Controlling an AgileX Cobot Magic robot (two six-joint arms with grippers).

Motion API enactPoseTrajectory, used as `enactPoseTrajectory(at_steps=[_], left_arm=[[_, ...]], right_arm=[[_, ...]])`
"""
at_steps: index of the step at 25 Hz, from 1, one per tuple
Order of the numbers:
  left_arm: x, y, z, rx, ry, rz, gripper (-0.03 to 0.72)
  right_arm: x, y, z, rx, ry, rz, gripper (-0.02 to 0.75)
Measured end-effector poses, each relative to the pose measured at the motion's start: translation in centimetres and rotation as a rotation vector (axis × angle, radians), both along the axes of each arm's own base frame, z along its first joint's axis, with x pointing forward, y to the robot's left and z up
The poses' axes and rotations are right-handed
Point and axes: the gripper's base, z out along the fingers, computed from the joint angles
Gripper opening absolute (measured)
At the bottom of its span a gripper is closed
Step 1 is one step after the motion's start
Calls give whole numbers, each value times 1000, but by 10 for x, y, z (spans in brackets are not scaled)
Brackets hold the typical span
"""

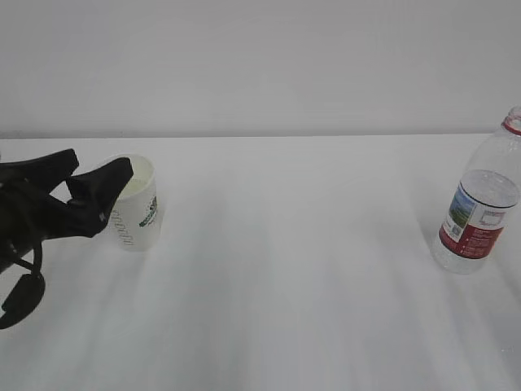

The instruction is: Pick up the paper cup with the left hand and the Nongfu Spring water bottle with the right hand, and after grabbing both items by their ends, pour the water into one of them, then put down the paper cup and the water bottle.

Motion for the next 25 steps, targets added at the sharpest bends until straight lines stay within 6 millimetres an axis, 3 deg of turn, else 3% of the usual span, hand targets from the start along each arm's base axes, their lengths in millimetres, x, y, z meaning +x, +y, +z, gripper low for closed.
enactPoseTrajectory(at_steps=[5,20,25], left_arm=[[-6,3,22,-32,-64,0,601],[-34,15,54,8,33,0,590],[-47,21,69,4,24,0,589]], right_arm=[[-1,-1,1,13,5,-16,589],[-2,-2,1,49,25,-26,589],[7,-3,9,71,10,-27,589]])
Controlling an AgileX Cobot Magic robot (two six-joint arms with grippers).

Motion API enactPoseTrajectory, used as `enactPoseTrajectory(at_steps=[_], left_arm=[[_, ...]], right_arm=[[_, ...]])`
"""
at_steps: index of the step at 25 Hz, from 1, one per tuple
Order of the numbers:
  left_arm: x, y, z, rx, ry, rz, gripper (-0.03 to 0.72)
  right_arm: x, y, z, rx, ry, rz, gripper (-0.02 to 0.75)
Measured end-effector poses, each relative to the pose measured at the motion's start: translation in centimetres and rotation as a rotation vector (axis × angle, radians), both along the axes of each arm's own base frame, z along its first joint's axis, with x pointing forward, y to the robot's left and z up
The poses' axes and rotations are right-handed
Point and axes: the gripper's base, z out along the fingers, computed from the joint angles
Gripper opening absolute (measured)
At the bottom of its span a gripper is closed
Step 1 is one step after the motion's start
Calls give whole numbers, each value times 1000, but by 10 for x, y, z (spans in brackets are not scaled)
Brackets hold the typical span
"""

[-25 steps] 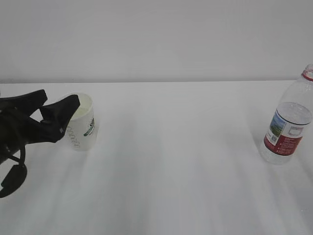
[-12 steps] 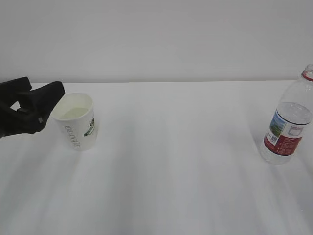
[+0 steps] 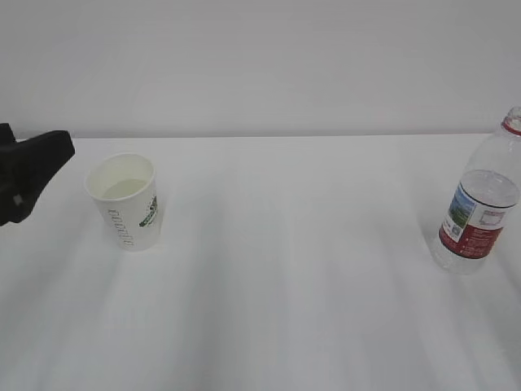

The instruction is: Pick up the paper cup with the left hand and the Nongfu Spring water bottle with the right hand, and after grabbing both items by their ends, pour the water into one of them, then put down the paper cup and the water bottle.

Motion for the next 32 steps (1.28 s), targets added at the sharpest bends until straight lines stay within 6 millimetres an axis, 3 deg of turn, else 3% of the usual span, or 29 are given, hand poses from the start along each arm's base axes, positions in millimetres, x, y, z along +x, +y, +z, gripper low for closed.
enactPoseTrajectory(at_steps=[9,17,21,24,32], left_arm=[[-26,12,15,13,33,0,589],[-51,23,19,40,94,0,588],[-57,25,21,65,150,0,587],[-57,26,34,84,193,0,587],[-62,27,71,135,322,-1,575]], right_arm=[[14,0,11,33,53,12,589],[10,-2,57,-12,48,-18,589],[-4,-4,82,-24,48,-49,589],[-18,-5,99,-29,26,-68,589],[-67,-8,121,-45,65,-130,589]])
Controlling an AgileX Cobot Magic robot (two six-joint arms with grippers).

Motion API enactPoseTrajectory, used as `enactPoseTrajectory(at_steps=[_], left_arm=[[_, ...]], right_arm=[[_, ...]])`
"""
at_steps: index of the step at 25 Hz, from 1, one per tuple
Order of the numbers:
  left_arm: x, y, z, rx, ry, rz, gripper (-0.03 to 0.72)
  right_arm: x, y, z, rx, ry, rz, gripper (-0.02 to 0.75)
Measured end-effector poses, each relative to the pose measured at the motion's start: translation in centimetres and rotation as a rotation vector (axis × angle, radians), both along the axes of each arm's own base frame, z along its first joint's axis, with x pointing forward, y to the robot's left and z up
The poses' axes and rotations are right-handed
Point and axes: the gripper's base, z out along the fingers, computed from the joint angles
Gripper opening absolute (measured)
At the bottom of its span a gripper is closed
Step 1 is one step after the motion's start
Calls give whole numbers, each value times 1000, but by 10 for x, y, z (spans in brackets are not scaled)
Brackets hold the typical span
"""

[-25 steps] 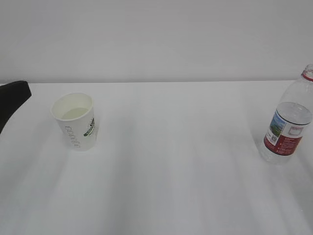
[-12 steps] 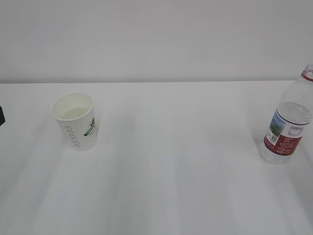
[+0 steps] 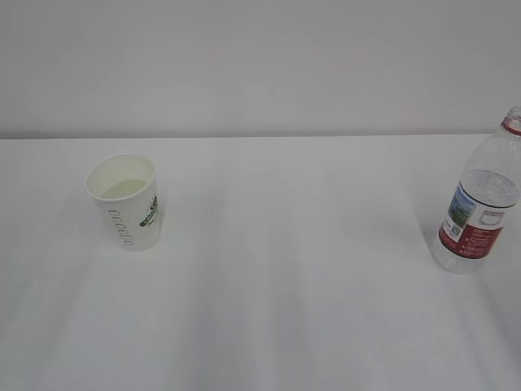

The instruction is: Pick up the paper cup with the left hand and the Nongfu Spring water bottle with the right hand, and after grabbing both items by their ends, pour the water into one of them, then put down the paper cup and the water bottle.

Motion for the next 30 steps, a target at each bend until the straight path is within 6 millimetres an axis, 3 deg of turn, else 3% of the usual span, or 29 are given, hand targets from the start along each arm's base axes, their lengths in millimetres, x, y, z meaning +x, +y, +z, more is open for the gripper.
enactPoseTrajectory(at_steps=[9,16,23,30], left_arm=[[-15,6,4,49,125,-2,526],[-47,20,10,31,87,-5,522],[-78,34,6,38,102,-7,520],[-102,44,-2,62,152,-8,517]], right_arm=[[-63,-5,11,-34,28,-92,588],[-110,-8,14,-36,165,-161,588],[-135,-9,16,-17,283,-193,589],[-143,-7,7,-11,417,-169,589]])
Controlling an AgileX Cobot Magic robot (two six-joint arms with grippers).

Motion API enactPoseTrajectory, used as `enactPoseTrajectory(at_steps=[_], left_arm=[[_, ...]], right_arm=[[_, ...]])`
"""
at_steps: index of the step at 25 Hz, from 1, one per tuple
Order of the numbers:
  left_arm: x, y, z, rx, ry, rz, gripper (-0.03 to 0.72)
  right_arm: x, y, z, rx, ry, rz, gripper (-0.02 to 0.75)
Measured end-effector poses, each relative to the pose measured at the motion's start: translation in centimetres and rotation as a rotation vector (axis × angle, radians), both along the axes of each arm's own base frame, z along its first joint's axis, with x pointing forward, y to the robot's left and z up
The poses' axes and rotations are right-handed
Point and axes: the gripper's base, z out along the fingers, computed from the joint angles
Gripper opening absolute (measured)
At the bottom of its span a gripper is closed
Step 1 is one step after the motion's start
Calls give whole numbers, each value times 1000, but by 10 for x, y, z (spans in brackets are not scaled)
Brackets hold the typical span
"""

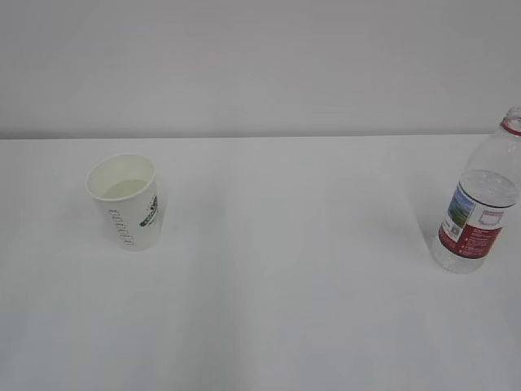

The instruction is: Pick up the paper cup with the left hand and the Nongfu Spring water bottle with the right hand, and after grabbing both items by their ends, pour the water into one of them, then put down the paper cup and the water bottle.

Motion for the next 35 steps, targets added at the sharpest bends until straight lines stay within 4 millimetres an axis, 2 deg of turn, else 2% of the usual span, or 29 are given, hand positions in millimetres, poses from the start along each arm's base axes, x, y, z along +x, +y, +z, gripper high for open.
enactPoseTrajectory(at_steps=[6,14,23,27,35], left_arm=[[-12,5,-4,0,0,-3,516],[-16,6,-7,18,39,-10,516],[-33,14,-10,0,-34,-19,516],[-37,16,-11,-4,-53,-21,516],[-32,13,-29,16,-4,-24,516]], right_arm=[[-1,4,-1,2,10,52,588],[-10,8,-3,16,-36,82,589],[-10,9,-4,19,-37,87,588],[-5,8,-10,20,-8,88,588],[6,8,-28,25,67,89,588]])
